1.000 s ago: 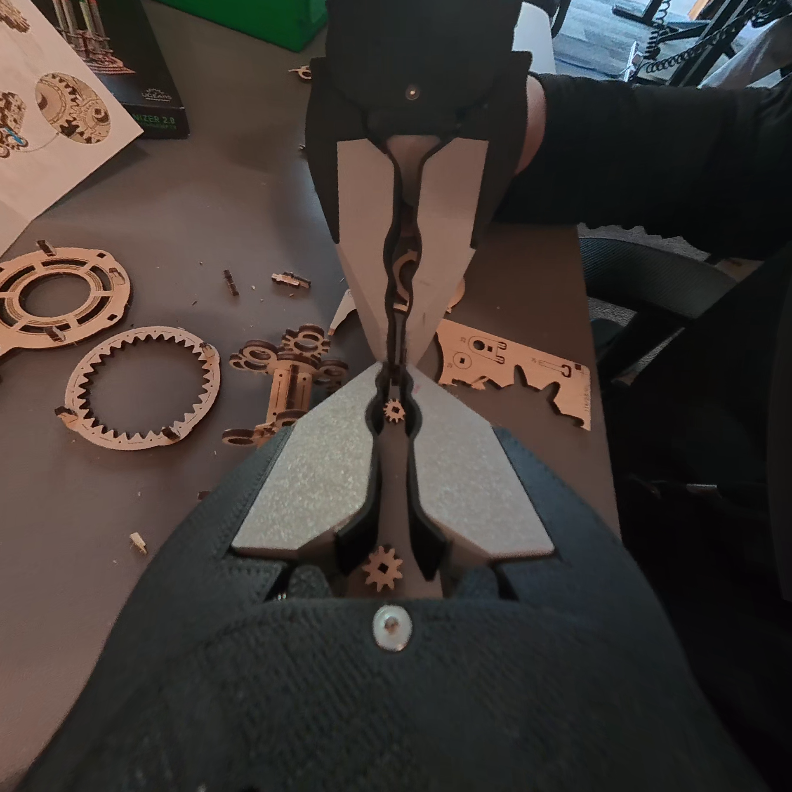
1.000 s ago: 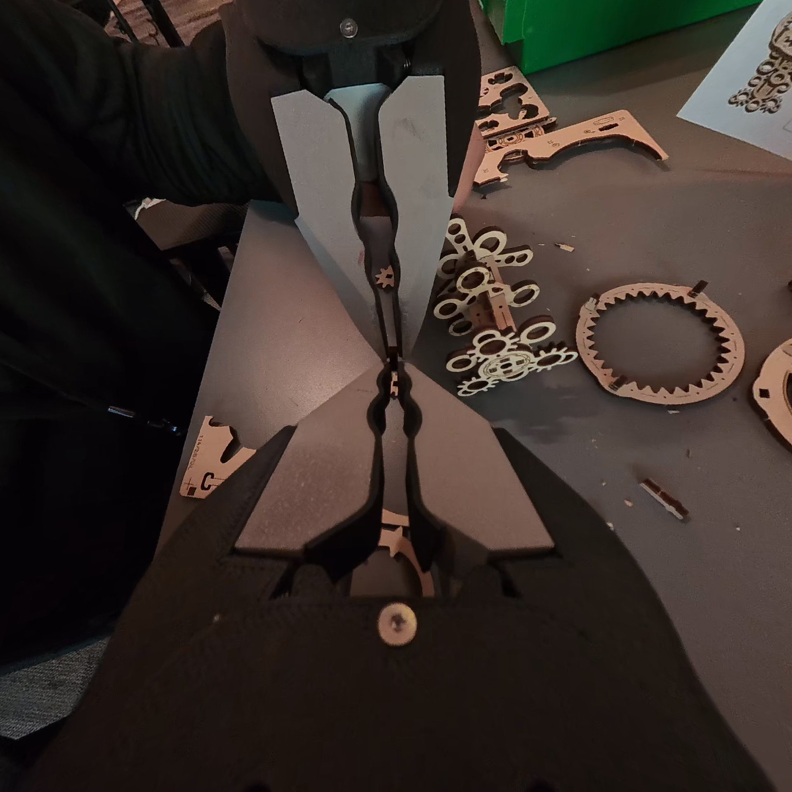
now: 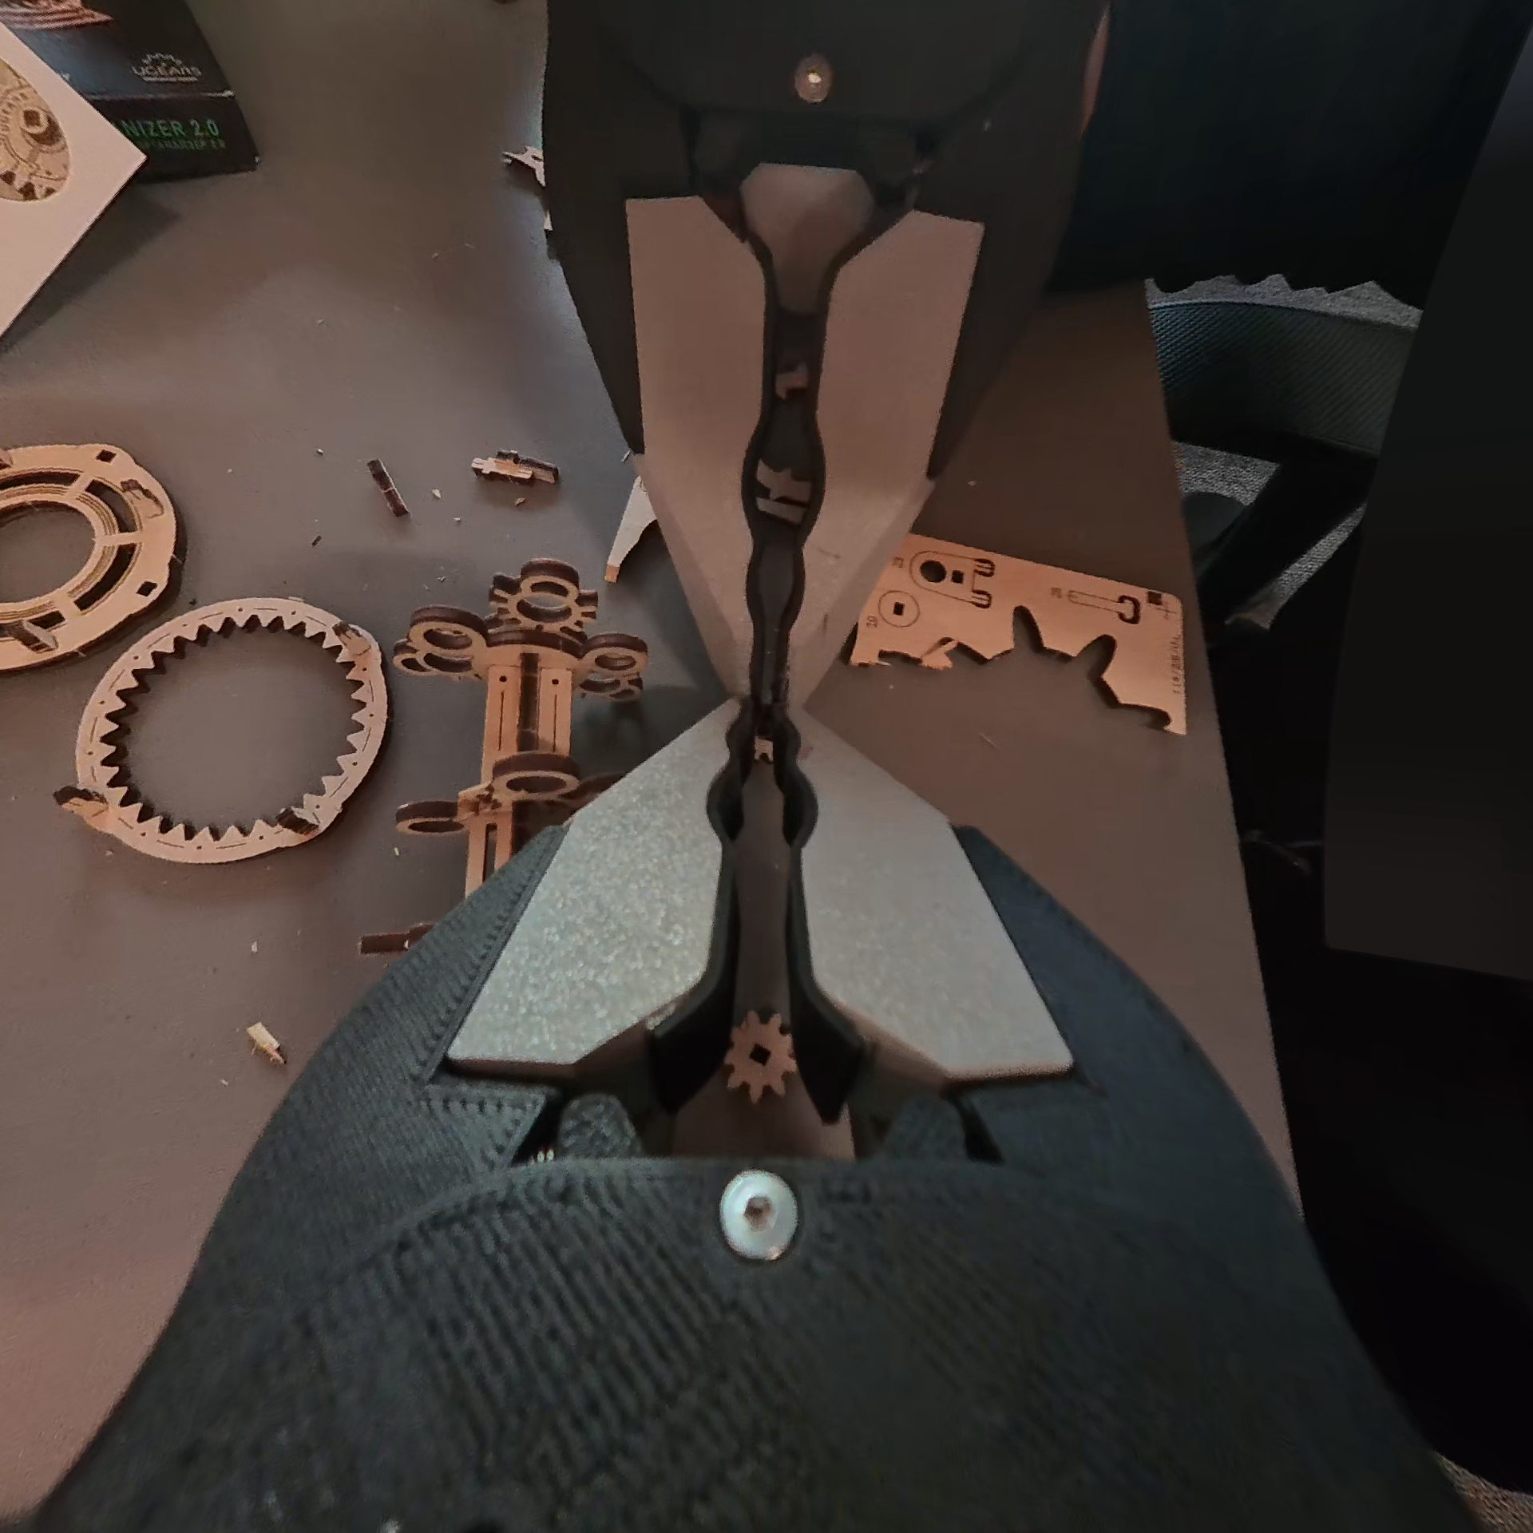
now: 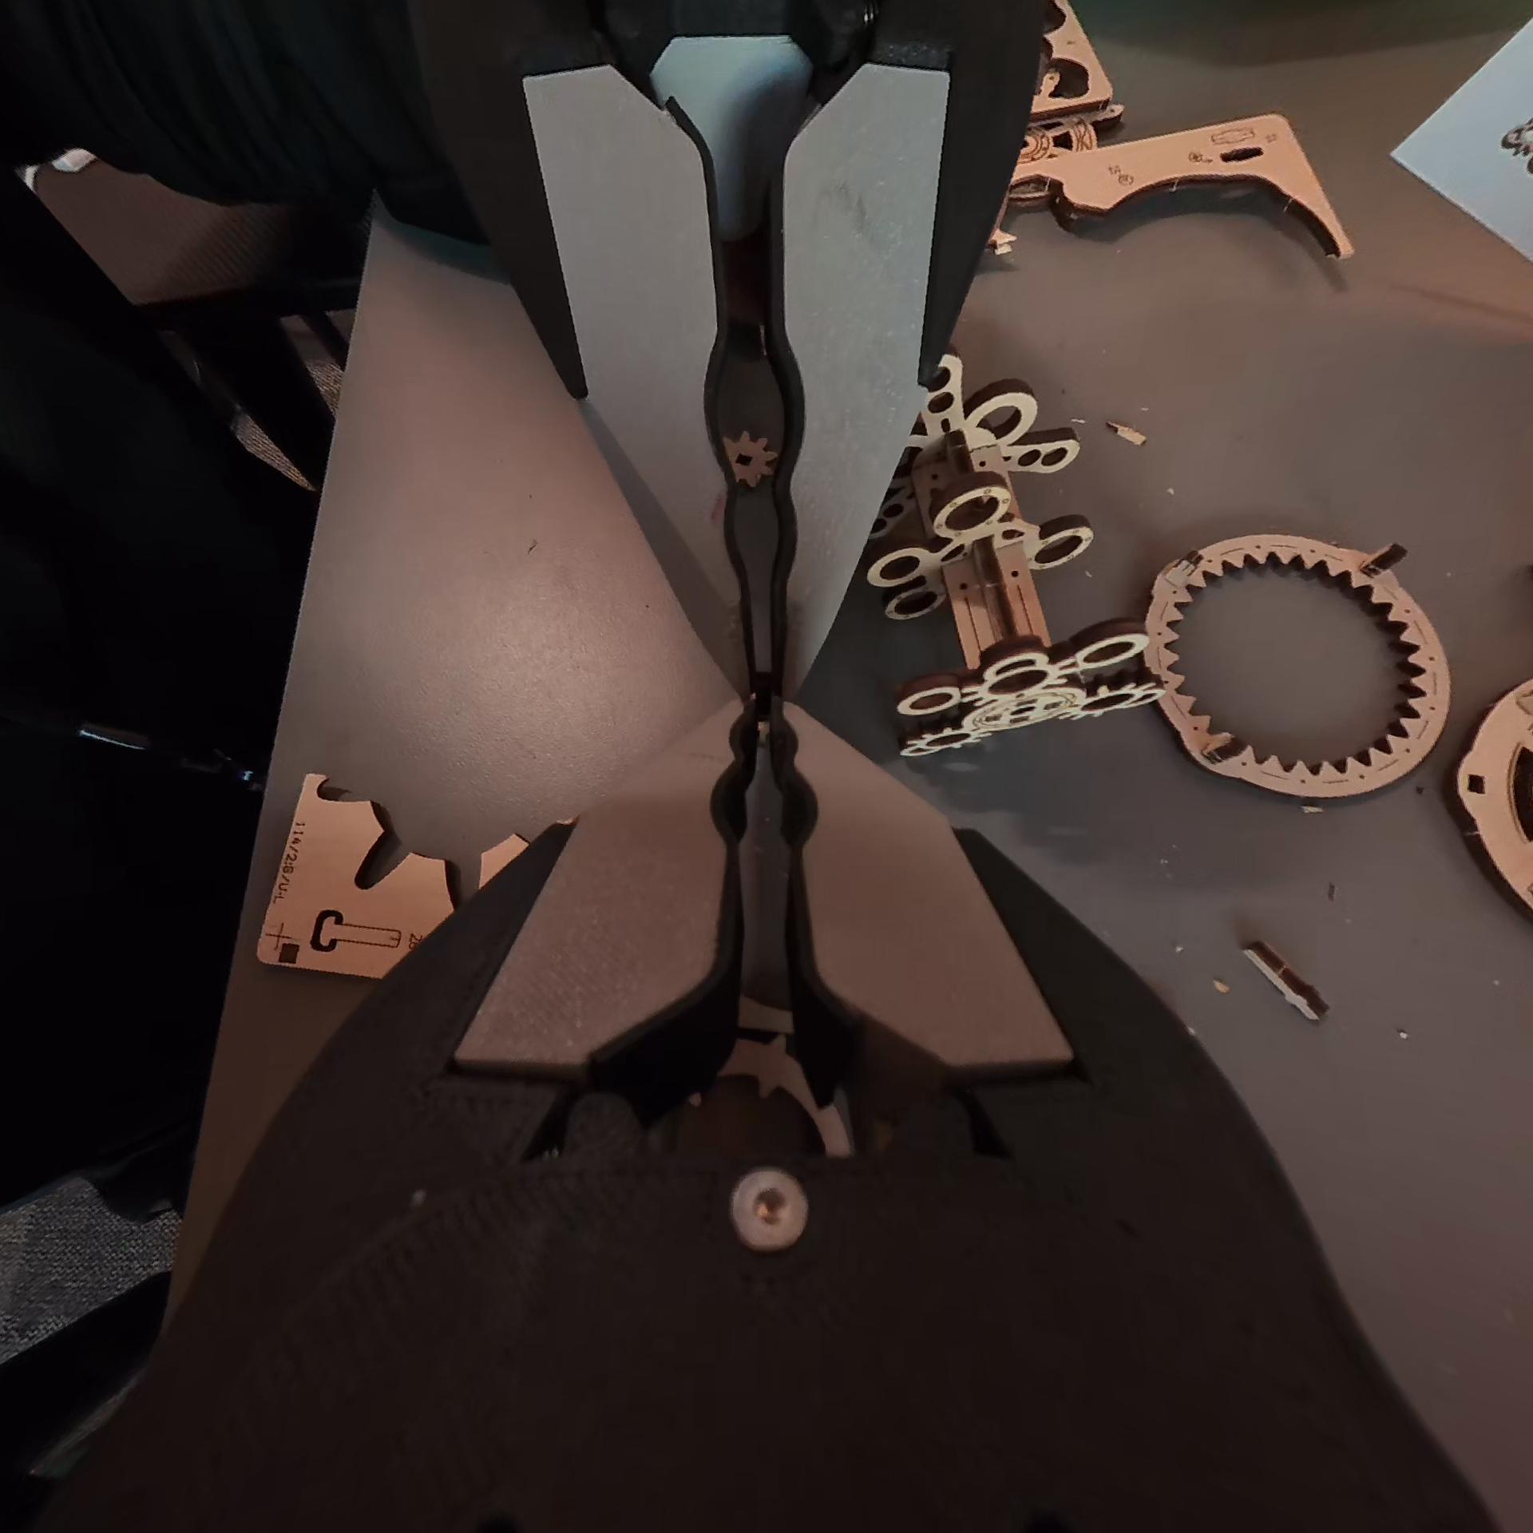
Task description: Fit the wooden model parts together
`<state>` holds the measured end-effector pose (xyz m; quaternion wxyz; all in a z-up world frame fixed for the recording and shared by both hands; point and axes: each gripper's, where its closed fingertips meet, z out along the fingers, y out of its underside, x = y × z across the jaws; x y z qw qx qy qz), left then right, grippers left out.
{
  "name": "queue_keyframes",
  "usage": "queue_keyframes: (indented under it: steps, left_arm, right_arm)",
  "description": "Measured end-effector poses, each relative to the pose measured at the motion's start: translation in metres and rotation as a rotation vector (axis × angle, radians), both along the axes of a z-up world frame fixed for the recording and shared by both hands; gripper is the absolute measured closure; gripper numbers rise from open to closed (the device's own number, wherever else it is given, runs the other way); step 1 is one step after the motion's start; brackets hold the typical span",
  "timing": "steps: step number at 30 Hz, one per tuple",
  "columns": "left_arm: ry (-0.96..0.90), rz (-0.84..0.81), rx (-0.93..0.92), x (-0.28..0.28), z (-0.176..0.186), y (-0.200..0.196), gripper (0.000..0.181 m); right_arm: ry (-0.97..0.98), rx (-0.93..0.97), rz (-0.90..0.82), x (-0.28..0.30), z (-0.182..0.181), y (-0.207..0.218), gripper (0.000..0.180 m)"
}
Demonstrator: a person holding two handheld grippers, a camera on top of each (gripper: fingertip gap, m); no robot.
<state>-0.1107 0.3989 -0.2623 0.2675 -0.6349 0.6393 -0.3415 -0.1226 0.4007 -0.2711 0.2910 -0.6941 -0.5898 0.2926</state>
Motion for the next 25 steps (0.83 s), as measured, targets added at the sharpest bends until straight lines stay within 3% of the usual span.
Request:
queue_keyframes:
  steps: [25]
  left_arm:
    - [0.057,-0.074,0.062,-0.002,0.006,0.003,0.18]
  right_arm:
    - [0.042,-0.03,-0.06,-0.002,0.007,0.003,0.18]
